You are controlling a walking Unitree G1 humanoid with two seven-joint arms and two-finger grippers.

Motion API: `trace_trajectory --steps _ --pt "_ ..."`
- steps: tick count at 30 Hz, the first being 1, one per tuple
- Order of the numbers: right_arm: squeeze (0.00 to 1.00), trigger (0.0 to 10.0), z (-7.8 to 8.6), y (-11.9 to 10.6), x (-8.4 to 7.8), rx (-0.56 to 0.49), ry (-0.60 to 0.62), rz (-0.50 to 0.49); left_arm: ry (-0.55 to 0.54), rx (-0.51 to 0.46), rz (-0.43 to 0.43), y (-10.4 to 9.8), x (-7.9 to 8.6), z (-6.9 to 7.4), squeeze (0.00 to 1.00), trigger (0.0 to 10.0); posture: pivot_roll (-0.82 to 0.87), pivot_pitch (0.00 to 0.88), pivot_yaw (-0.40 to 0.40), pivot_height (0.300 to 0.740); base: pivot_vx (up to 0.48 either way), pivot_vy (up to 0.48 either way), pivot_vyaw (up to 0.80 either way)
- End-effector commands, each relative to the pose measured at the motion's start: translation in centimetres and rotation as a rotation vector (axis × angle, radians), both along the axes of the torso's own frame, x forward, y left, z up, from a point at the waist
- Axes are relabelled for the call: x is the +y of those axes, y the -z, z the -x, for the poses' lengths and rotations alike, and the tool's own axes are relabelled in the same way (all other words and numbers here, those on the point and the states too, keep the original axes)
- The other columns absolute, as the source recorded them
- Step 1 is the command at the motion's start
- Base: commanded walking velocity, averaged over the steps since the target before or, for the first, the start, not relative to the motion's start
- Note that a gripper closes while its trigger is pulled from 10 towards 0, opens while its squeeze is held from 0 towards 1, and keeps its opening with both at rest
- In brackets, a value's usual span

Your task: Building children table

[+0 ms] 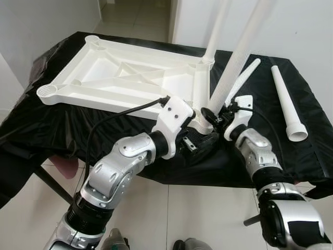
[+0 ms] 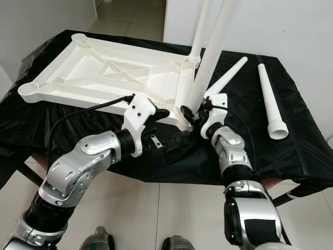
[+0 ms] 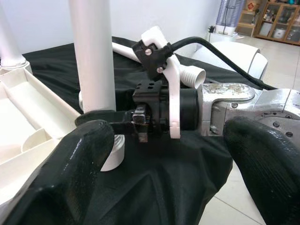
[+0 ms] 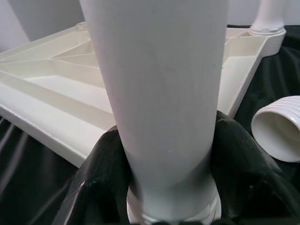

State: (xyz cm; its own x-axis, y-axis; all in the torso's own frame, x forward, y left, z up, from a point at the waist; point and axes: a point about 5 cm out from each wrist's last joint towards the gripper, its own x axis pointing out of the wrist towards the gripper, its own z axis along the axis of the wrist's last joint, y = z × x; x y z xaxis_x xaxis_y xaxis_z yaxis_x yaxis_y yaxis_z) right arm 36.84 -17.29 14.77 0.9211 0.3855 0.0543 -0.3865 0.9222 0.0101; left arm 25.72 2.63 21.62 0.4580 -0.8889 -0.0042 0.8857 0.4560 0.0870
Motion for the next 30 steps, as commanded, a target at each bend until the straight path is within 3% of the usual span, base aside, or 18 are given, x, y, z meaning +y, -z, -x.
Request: trace_trajectory --steps 1,6,8,17,24,30 --pt "0.0 10.0 0.2 0.6 -0.3 0.027 0.055 -0.041 0.023 -0.001 -0.01 0.1 -0.3 0.0 0.0 10.0 0.06 0.01 -0.034 0.74 0.0 0.0 0.0" --pt "0.0 10.0 0.5 0.5 -0.1 0.04 0.244 -0.126 0.033 -0.004 -0.008 0.1 -0.6 0.0 0.0 10.0 0.05 0.0 -0.043 0.74 0.0 0.0 0.0" --pt "0.0 10.0 0.5 0.5 -0.1 0.04 0.244 -0.126 0.033 -0.004 -0.008 0.1 -0.6 0.0 0.0 10.0 0.05 0.0 -0.043 0.74 0.0 0.0 0.0" --pt "0.0 10.0 1.6 0.7 1.6 0.058 0.5 -0.171 0.036 -0.003 -0.006 0.2 -0.7 0.0 0.0 10.0 0.06 0.0 -0.05 0.74 0.0 0.0 0.0" --pt "0.0 10.0 2.5 0.9 1.9 0.087 0.727 -0.167 0.039 -0.001 -0.006 0.3 -0.7 0.1 0.0 10.0 0.05 0.0 -0.046 0.74 0.0 0.0 0.0" --pt "0.0 10.0 2.7 0.7 2.9 0.09 0.691 -0.155 0.045 0.0 -0.008 0.4 -0.8 0.2 0.0 10.0 0.05 0.0 -0.045 0.74 0.0 0.0 0.0"
